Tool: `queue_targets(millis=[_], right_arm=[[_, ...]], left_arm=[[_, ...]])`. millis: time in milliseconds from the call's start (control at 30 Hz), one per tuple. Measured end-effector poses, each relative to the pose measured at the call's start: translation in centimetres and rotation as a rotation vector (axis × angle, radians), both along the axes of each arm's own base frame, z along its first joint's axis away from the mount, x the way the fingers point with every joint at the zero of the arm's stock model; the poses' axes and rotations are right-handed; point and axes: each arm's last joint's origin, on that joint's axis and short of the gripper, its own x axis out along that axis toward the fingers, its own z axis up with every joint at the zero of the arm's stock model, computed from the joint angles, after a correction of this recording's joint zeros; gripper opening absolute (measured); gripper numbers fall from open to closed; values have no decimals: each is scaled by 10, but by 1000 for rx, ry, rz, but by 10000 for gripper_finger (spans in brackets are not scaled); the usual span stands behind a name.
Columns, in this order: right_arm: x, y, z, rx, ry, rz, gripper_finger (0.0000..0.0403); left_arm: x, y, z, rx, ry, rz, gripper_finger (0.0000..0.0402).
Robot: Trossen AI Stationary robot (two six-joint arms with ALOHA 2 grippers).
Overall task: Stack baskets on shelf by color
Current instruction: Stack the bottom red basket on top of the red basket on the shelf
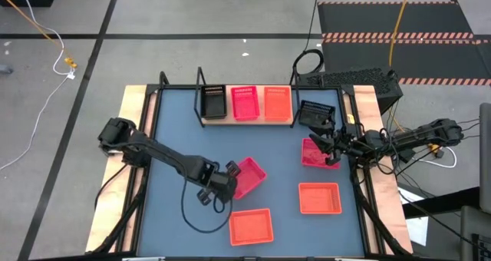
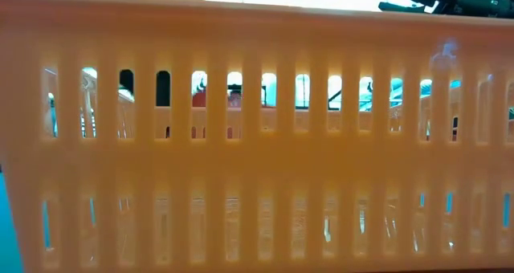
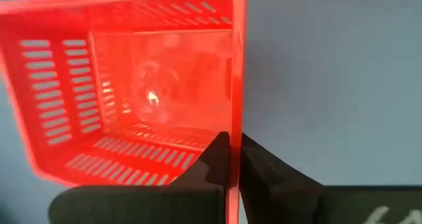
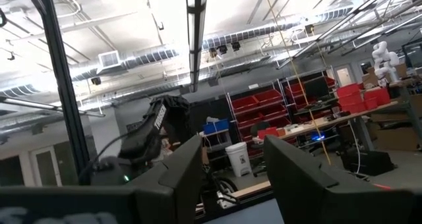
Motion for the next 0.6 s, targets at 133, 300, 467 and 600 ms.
queue_targets(millis=[133,300,467,600], right_arm=[[0,0,0,0,0,0,155],[0,0,0,0,-1,0,155],[-1,0,2,4,-18,0,155],[-1,0,2,21,-28,8,155]], left_arm=[[14,-4,35,-32,-61,41,9],[34,17,86,-128,-156,259,17],[49,67,112,-103,-270,519,8],[55,123,117,-26,-366,747,16]])
